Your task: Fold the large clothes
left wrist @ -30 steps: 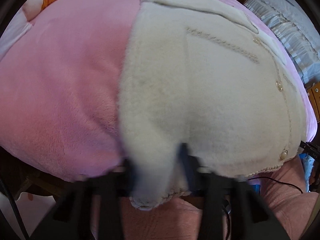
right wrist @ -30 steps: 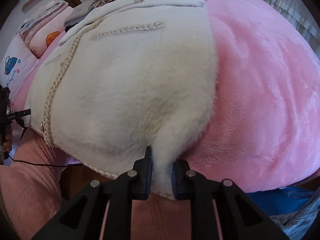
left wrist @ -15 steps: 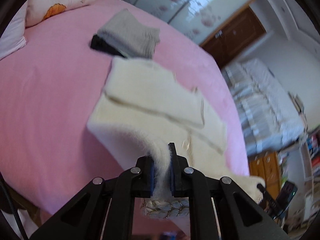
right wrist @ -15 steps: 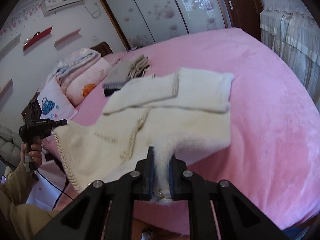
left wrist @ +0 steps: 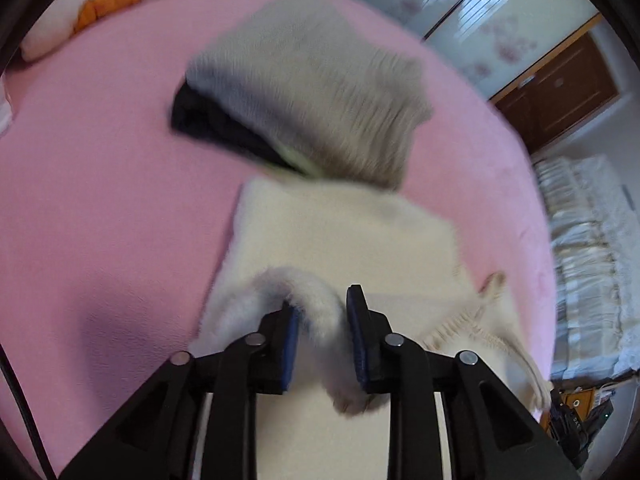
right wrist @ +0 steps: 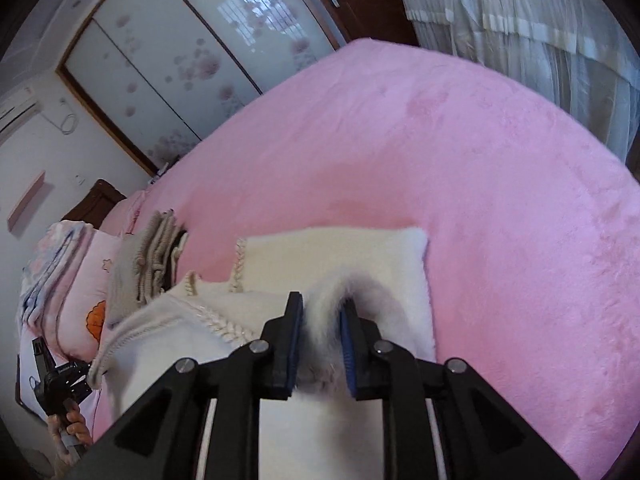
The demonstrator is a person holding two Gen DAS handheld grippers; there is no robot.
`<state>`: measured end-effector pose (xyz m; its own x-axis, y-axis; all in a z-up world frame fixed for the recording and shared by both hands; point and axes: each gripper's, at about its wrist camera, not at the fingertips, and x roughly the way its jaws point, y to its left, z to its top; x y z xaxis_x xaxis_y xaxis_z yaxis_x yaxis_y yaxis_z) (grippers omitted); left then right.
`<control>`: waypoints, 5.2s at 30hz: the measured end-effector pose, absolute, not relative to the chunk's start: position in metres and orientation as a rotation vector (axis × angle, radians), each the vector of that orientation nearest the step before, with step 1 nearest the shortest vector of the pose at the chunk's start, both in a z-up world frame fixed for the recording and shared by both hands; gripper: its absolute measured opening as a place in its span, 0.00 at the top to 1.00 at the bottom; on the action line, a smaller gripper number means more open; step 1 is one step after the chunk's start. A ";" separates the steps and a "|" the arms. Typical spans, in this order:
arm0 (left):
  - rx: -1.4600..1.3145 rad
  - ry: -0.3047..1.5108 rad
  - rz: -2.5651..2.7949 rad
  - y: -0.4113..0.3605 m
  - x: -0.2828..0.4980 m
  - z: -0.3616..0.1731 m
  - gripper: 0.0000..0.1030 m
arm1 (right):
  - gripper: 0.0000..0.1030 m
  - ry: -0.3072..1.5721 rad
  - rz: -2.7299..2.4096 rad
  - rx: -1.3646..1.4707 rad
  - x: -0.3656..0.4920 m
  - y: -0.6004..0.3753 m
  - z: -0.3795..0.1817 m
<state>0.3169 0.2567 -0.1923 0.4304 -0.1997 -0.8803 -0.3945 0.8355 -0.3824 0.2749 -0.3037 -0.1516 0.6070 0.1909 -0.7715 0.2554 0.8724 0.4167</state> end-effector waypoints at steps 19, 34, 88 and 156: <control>-0.380 0.947 -0.030 0.261 0.320 -0.160 0.16 | 0.48 0.966 -0.070 0.212 0.316 -0.292 -0.183; 0.221 1.032 -0.035 0.212 0.357 -0.204 0.16 | 0.48 1.004 -0.017 0.093 0.343 -0.272 -0.195; 0.250 0.802 0.332 0.182 0.418 -0.199 0.31 | 0.78 0.906 -0.224 -0.030 0.388 -0.249 -0.182; -0.132 0.809 0.210 0.121 0.069 -0.017 0.01 | 0.62 0.767 0.030 0.208 0.058 -0.143 -0.022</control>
<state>0.0686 0.1212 -0.0167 0.6711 0.1359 -0.7288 -0.2365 0.9709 -0.0368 0.0576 -0.1431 -0.0221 0.7206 0.1024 -0.6857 0.0486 0.9792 0.1972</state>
